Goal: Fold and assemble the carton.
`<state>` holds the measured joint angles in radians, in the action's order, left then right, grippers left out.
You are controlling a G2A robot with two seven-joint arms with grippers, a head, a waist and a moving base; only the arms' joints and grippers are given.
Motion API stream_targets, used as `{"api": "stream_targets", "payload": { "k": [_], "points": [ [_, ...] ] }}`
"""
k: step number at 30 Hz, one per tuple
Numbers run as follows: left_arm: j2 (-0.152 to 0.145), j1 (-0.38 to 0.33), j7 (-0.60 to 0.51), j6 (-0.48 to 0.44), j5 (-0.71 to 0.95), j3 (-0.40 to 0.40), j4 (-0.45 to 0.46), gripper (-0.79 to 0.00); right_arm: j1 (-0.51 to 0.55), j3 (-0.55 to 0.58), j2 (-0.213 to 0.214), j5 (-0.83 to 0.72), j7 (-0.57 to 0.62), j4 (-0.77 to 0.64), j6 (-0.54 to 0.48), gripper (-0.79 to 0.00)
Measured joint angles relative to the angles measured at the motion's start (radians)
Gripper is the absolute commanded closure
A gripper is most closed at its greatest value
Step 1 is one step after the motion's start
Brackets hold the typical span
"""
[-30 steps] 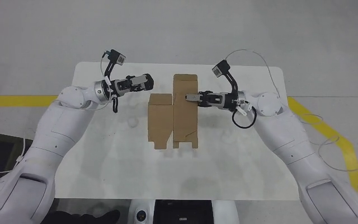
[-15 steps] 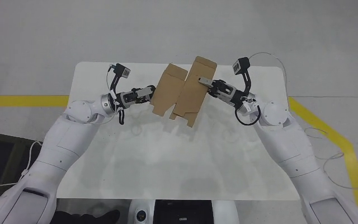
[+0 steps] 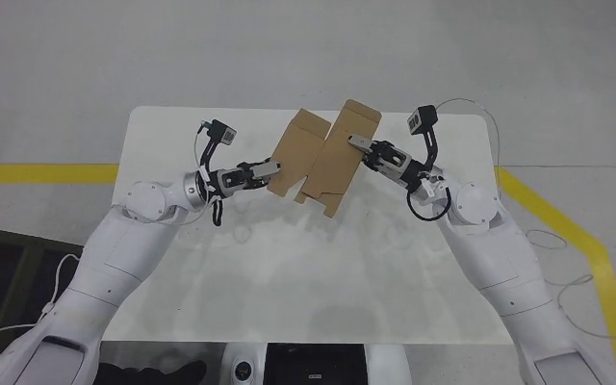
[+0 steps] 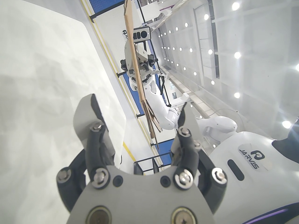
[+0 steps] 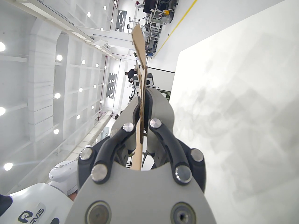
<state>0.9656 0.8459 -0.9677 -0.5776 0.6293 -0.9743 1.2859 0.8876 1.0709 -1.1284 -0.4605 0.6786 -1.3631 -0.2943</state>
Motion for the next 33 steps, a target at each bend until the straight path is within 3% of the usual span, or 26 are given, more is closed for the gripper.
{"api": "stream_targets", "payload": {
  "k": [2,8,9,10,11,20,29,33],
  "points": [
    [0.002,0.002,-0.007,0.005,0.000,-0.003,0.006,-0.012,0.005,0.002,-0.001,0.001,-0.001,-0.002,0.001,0.000],
    [0.006,0.002,-0.021,0.015,0.004,-0.020,-0.001,0.000,0.007,0.004,-0.006,0.009,0.002,-0.001,0.006,0.000],
    [0.007,0.001,-0.022,0.016,0.006,-0.023,-0.003,0.000,0.007,0.004,-0.007,0.011,0.005,-0.001,0.006,-0.120],
    [0.007,0.001,-0.024,0.018,0.008,-0.026,-0.005,0.000,0.006,0.003,-0.008,0.010,0.011,0.000,0.006,-0.391],
    [0.008,0.001,-0.028,0.020,0.013,-0.028,-0.008,0.000,0.005,0.001,-0.009,0.005,0.021,0.004,0.006,-0.785],
    [0.009,-0.017,-0.115,0.032,0.011,-0.058,-0.055,0.000,-0.027,0.022,-0.009,0.047,0.107,0.047,-0.070,-0.785],
    [-0.008,-0.033,-0.337,0.059,0.031,-0.110,-0.107,0.000,-0.099,0.043,0.012,0.064,0.492,0.110,-0.170,-0.785],
    [-0.022,-0.018,-0.366,0.091,0.022,-0.136,-0.081,0.000,-0.129,0.042,0.019,0.092,0.607,0.147,-0.203,-0.785]
  ]
}}
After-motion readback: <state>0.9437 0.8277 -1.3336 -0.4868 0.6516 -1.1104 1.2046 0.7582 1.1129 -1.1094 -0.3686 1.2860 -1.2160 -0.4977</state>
